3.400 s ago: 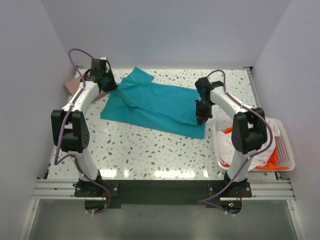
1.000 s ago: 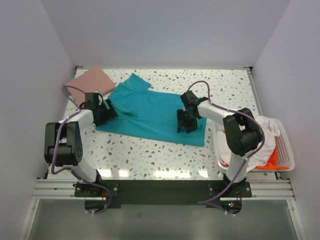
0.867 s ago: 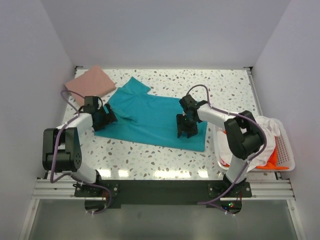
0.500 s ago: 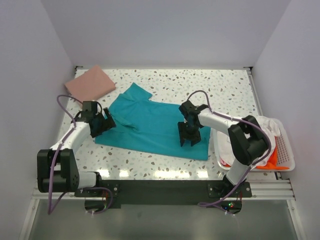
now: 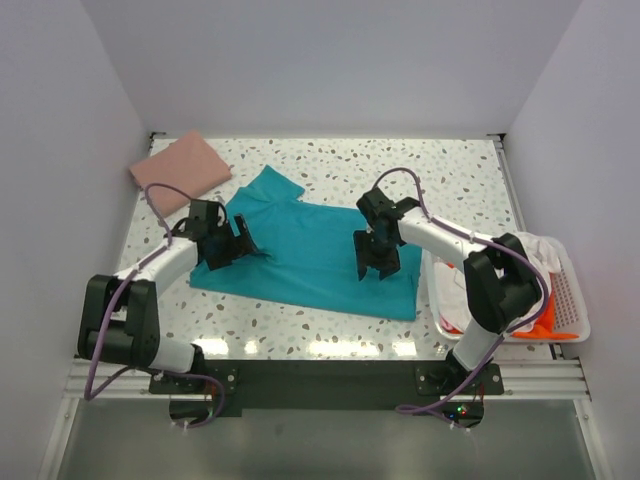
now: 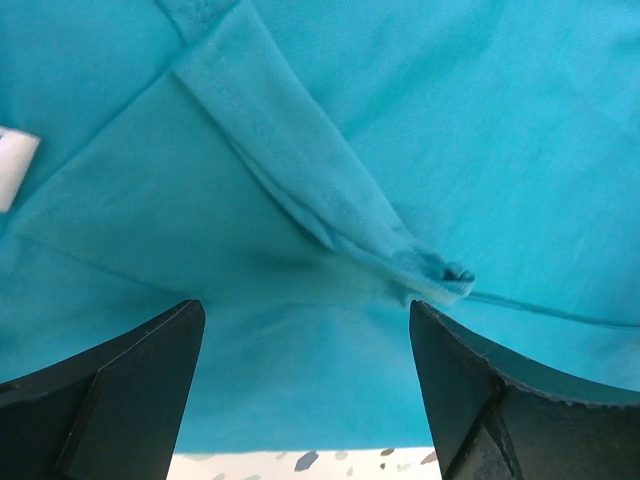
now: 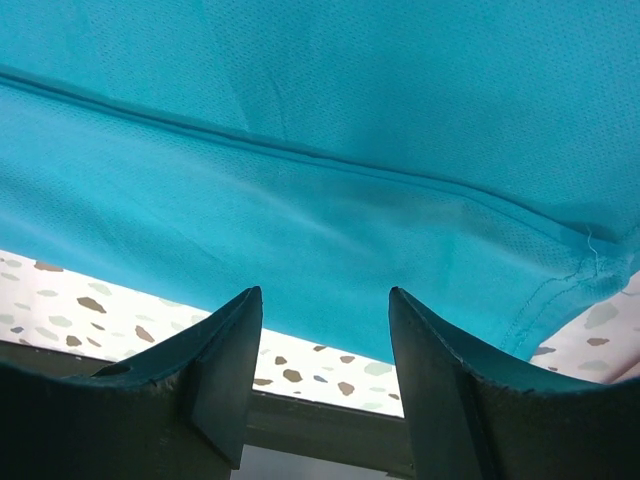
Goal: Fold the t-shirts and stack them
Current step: Fold the tshirt
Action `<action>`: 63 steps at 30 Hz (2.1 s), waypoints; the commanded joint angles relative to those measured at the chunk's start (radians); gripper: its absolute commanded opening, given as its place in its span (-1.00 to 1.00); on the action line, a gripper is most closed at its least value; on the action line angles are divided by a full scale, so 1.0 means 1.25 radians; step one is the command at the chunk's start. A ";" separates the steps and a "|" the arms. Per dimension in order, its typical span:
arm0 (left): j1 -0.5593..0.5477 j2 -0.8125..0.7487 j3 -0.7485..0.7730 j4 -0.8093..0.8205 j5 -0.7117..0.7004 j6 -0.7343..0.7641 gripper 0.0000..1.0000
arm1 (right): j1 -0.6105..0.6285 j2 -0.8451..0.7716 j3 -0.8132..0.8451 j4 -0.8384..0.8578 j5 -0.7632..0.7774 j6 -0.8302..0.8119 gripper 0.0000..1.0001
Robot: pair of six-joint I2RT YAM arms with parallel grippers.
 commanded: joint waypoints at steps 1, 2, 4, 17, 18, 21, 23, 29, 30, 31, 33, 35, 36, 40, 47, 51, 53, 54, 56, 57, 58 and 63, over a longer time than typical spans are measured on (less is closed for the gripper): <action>-0.009 0.028 0.044 0.078 0.033 -0.030 0.76 | 0.000 -0.049 0.012 -0.030 0.021 -0.008 0.15; -0.010 0.043 0.047 0.083 0.035 -0.035 0.76 | 0.000 -0.051 0.009 -0.032 0.022 -0.008 0.15; -0.018 0.058 0.057 0.095 0.035 -0.039 0.75 | 0.000 -0.058 0.007 -0.035 0.028 -0.011 0.15; -0.038 0.153 0.106 0.137 0.049 -0.038 0.75 | 0.000 -0.048 0.020 -0.041 0.039 -0.006 0.15; -0.038 0.158 0.123 0.136 0.051 -0.037 0.75 | 0.000 -0.045 0.024 -0.042 0.039 -0.006 0.15; -0.043 0.189 0.163 0.135 0.059 -0.032 0.75 | 0.000 -0.038 0.031 -0.042 0.038 -0.006 0.15; -0.047 0.211 0.184 0.131 0.061 -0.024 0.75 | 0.000 -0.034 0.035 -0.042 0.038 -0.004 0.15; -0.053 0.265 0.241 0.138 0.076 -0.013 0.75 | 0.000 -0.013 0.050 -0.045 0.038 -0.006 0.15; -0.054 0.270 0.254 0.143 0.080 -0.013 0.75 | 0.000 -0.011 0.052 -0.046 0.038 -0.004 0.15; -0.056 0.281 0.260 0.147 0.087 -0.015 0.75 | -0.001 -0.005 0.058 -0.047 0.038 -0.004 0.15; -0.060 0.291 0.281 0.159 0.094 -0.012 0.75 | 0.000 -0.001 0.063 -0.047 0.038 -0.003 0.15; -0.065 0.308 0.297 0.168 0.109 -0.007 0.75 | 0.000 0.009 0.068 -0.048 0.037 -0.002 0.15; -0.066 0.313 0.311 0.178 0.116 -0.007 0.75 | 0.000 0.011 0.071 -0.049 0.037 -0.002 0.15; -0.069 0.322 0.335 0.205 0.158 -0.002 0.75 | 0.000 0.020 0.080 -0.046 0.036 0.003 0.15; -0.066 0.285 0.349 0.156 0.120 0.041 0.76 | 0.000 0.036 0.078 -0.015 0.028 0.013 0.15; -0.054 0.275 0.330 0.105 0.089 0.068 0.77 | 0.000 0.061 0.073 0.023 0.033 0.014 0.15; -0.047 0.263 0.305 0.105 0.089 0.071 0.77 | 0.000 0.072 0.071 0.035 0.036 0.014 0.15; -0.039 0.258 0.295 0.108 0.089 0.073 0.77 | 0.000 0.077 0.069 0.044 0.038 0.014 0.15; -0.032 0.244 0.271 0.113 0.088 0.080 0.78 | 0.000 0.088 0.058 0.076 0.043 0.018 0.15; -0.028 0.241 0.260 0.121 0.087 0.082 0.78 | 0.000 0.090 0.053 0.096 0.044 0.020 0.15; -0.026 0.238 0.251 0.126 0.083 0.085 0.78 | 0.000 0.093 0.044 0.104 0.046 0.023 0.15; -0.015 0.242 0.195 0.137 0.064 0.087 0.78 | 0.000 0.112 0.017 0.126 0.046 0.019 0.15</action>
